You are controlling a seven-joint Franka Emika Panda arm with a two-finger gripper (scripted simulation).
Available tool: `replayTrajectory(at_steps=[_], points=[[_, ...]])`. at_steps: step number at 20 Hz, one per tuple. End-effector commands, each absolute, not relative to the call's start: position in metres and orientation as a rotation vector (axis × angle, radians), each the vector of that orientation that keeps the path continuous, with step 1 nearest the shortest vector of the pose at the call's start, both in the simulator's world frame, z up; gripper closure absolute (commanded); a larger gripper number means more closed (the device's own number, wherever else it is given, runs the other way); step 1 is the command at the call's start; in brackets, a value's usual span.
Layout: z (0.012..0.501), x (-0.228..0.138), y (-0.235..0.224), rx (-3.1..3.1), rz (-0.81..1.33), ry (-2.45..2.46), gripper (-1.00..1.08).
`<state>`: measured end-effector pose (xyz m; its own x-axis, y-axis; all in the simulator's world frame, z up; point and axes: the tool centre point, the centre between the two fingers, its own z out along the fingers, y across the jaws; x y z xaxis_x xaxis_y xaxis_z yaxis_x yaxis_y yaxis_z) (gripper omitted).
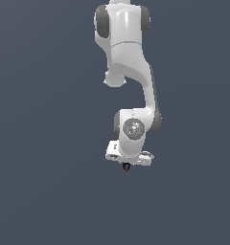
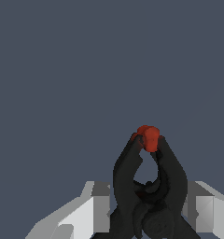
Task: Pick up the object and move it to a goal position.
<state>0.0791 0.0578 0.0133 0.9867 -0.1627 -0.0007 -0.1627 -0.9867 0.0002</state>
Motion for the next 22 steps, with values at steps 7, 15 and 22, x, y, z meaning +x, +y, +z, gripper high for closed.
replayTrajectory(at_steps=[7,15,22], points=[[0.015,0.079,0.059,3.131,0.001,-0.258,1.08],[0.049,0.079,0.101,3.131,0.001,-0.258,1.08],[0.100,0.079,0.164,3.130,0.001,-0.257,1.08]])
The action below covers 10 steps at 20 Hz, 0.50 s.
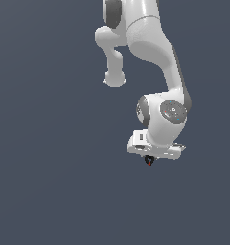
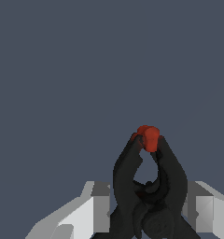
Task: Pick up the object and move it to a goal position.
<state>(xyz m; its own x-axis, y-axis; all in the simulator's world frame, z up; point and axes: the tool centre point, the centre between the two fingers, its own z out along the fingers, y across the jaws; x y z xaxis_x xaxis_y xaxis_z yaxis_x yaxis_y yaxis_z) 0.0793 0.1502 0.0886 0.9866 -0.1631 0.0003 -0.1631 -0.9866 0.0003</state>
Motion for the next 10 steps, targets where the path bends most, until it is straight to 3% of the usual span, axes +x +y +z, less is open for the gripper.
replayTrajectory(at_steps=[1,10], points=[[0.107,0.079,0.173,3.130,0.001,-0.257,1.08],[0.156,0.082,0.233,3.130,0.001,-0.257,1.08]])
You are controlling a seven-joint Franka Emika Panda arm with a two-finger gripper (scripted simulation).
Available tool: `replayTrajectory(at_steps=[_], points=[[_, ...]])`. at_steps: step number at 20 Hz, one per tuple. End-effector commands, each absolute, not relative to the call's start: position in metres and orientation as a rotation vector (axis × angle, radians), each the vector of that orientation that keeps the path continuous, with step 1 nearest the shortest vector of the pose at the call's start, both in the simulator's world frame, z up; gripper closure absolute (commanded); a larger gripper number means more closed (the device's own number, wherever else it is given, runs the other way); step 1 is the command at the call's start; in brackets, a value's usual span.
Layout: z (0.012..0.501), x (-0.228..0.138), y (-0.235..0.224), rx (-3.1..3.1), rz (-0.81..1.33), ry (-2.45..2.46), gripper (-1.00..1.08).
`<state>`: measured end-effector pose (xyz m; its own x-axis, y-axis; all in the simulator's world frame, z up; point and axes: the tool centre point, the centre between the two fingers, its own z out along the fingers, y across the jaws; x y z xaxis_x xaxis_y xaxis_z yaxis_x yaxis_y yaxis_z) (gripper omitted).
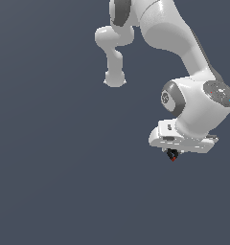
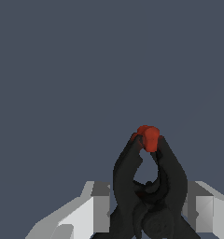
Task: Pick up the object and move it to a goal position.
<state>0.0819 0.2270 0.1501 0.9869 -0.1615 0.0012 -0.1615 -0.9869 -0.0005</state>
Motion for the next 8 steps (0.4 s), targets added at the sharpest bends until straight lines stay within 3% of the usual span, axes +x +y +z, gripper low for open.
replayTrajectory(at_steps=[1,8], points=[[0.158,0.083,0.237,-3.132,-0.001,0.258,1.08],[0.166,0.084,0.247,-3.131,0.000,0.257,1.08]])
